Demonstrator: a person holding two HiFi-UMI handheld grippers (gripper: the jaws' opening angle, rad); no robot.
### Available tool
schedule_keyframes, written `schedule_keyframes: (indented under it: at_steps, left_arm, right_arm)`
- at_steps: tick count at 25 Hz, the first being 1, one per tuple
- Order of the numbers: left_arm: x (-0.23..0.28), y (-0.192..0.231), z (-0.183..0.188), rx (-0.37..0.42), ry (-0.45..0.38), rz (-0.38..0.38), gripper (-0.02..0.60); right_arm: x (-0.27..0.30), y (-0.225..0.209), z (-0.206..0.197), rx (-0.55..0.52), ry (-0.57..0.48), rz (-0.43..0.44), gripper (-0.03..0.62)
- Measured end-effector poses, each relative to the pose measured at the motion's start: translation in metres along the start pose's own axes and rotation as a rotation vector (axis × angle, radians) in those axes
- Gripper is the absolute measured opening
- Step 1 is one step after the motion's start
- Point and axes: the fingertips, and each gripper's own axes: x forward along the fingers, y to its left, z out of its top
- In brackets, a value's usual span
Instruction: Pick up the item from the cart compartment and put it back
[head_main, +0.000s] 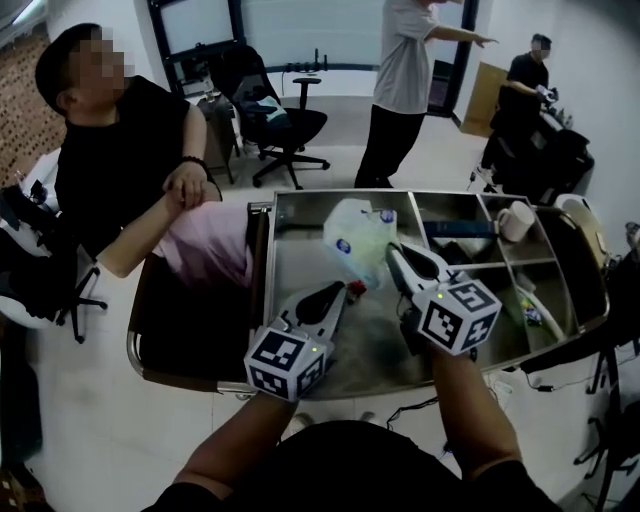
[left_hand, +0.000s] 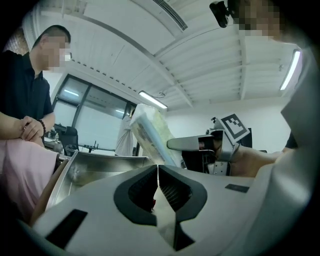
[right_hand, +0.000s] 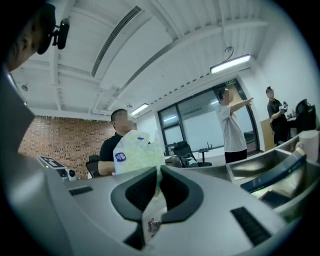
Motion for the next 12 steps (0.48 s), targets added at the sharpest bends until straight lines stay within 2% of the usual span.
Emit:
schedule_keyframes:
  at_steps: [6,12]
  left_arm:
    - [-0.003,0.005,0.002,-0.007,-0.013,0.023,0.006]
    - [-0.003,0.005,0.002,0.009,-0.013,0.014,0.006]
  right_arm:
    - [-0.029,0.010,-0.015,0.025,-0.045,-0.003,0.028]
    - [-0.042,0.009,-0.029,0.037,-0.077,-0.028,0.028]
